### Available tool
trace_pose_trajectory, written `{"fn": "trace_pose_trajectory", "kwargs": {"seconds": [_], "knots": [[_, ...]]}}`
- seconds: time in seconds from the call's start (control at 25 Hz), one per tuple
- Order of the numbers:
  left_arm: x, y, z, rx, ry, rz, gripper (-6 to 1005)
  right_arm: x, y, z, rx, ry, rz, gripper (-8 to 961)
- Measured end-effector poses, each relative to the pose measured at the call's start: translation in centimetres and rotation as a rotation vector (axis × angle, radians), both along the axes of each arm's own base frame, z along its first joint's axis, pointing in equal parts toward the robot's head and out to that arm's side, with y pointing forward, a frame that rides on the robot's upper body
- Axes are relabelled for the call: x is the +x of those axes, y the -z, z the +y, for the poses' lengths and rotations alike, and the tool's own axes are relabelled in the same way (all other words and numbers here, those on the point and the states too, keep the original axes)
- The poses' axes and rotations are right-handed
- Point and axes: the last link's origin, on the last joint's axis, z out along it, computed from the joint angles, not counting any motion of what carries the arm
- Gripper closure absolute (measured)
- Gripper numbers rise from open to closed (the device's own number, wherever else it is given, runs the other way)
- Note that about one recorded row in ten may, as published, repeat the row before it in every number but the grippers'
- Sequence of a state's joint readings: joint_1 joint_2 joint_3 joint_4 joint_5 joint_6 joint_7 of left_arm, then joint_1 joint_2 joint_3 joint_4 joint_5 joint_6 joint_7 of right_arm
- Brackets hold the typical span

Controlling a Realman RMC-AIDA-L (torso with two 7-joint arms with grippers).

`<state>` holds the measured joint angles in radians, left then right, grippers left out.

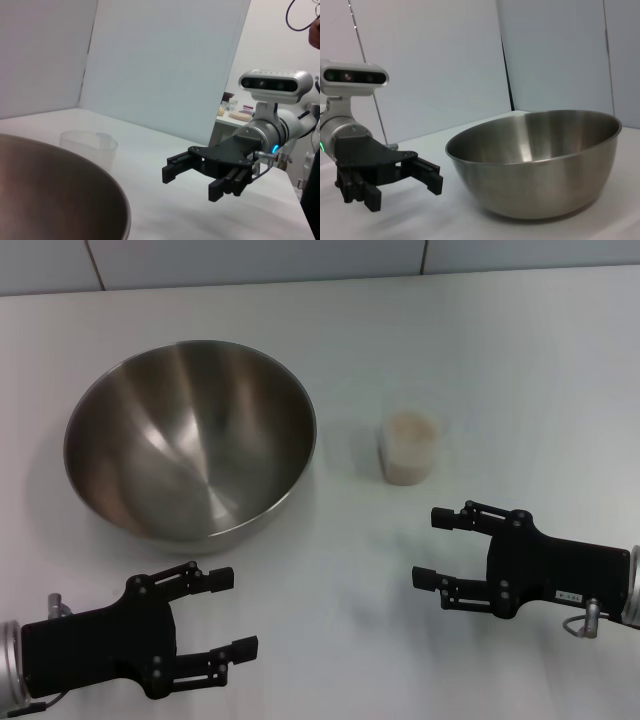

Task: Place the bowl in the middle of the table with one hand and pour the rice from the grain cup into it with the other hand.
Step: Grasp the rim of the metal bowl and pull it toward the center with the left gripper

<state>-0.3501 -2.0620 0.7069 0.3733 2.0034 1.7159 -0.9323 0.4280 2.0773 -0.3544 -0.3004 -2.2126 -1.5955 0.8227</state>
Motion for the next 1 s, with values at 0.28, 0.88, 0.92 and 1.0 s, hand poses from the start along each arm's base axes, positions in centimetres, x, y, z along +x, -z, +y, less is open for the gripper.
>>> {"fn": "trace_pose_trajectory", "kwargs": {"seconds": [0.28, 0.88, 0.92, 1.0], "knots": [[0.01, -0.2, -0.06, 0.003, -0.001, -0.009, 172, 0.09, 0.0, -0.08, -0.003, -0.001, -0.006, 155], [0.0, -0.17, -0.06, -0.001, 0.001, -0.005, 172, 0.02, 0.08, 0.19, -0.001, -0.001, -0.012, 156], [0.0, -0.17, -0.06, -0.001, 0.001, -0.005, 172, -0.02, 0.09, 0.23, -0.002, -0.002, -0.011, 156], [0.0, -0.16, -0.07, -0.001, 0.002, -0.005, 172, -0.03, 0.09, 0.23, -0.002, -0.003, -0.011, 156]]}}
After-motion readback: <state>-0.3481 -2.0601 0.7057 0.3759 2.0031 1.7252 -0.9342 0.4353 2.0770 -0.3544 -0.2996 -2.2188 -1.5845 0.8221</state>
